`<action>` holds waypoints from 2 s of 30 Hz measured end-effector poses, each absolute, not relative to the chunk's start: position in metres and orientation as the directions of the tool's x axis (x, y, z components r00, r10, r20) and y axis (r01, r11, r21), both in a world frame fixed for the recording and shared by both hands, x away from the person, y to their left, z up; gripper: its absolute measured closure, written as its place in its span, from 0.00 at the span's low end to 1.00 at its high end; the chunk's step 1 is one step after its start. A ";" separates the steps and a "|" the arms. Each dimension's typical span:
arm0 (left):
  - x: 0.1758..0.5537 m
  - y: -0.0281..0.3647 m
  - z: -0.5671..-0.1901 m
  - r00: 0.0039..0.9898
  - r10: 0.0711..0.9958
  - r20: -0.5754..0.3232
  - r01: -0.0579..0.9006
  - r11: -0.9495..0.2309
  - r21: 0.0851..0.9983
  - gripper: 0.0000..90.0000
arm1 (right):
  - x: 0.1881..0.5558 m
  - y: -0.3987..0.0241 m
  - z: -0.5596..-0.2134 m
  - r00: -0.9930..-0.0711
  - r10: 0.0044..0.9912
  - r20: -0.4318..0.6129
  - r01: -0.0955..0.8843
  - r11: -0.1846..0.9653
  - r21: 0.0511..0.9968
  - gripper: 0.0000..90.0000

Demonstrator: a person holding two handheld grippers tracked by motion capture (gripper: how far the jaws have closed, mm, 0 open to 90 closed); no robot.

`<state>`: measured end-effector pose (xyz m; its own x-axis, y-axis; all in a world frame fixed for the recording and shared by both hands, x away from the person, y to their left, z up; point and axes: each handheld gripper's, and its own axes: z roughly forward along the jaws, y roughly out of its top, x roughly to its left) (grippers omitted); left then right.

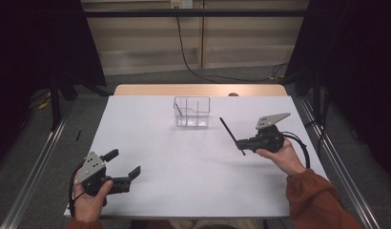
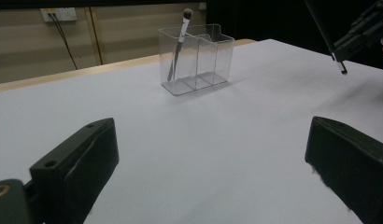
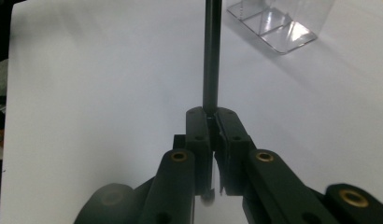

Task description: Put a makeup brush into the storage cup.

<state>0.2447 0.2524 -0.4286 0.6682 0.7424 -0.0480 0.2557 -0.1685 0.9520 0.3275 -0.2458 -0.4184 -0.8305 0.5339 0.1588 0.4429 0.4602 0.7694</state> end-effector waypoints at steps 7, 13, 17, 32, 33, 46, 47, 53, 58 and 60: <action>0.244 0.249 -0.428 0.676 0.736 -0.041 0.249 -0.175 0.953 0.03 | 0.320 -0.227 -0.416 -0.868 0.473 0.152 0.405 0.499 0.766 0.93; 0.243 0.248 -0.425 0.683 0.729 -0.036 0.241 -0.179 0.954 0.03 | 0.316 -0.213 -0.417 -0.897 0.420 0.136 0.373 0.555 0.744 0.93; 0.243 0.244 -0.424 0.696 0.718 -0.026 0.234 -0.192 0.953 0.03 | 0.314 -0.204 -0.416 -0.909 0.393 0.140 0.360 0.566 0.742 0.93; 0.253 0.233 -0.419 0.720 0.693 -0.031 0.240 -0.208 0.948 0.03 | 0.312 -0.173 -0.410 -0.952 0.284 0.111 0.280 0.672 0.686 0.93; 0.253 0.232 -0.419 0.723 0.690 -0.037 0.246 -0.208 0.947 0.03 | 0.313 -0.172 -0.410 -0.955 0.275 0.110 0.274 0.677 0.684 0.93; 0.256 0.217 -0.409 0.777 0.629 -0.020 0.237 -0.264 0.935 0.03 | 0.312 -0.159 -0.402 -0.977 0.191 0.092 0.208 0.777 0.594 0.93; 0.257 0.216 -0.408 0.780 0.626 -0.013 0.237 -0.276 0.931 0.03 | 0.311 -0.157 -0.401 -0.978 0.186 0.094 0.206 0.787 0.582 0.93; 0.261 0.209 -0.401 0.805 0.592 -0.021 0.250 -0.307 0.918 0.03 | 0.313 -0.147 -0.400 -0.985 0.153 0.076 0.170 0.840 0.516 0.93; 0.264 0.203 -0.394 0.827 0.561 -0.019 0.258 -0.350 0.901 0.03 | 0.314 -0.140 -0.401 -0.987 0.144 0.071 0.161 0.867 0.472 0.93; 0.266 0.201 -0.394 0.836 0.547 -0.028 0.263 -0.356 0.897 0.03 | 0.314 -0.138 -0.401 -0.988 0.138 0.072 0.155 0.876 0.457 0.93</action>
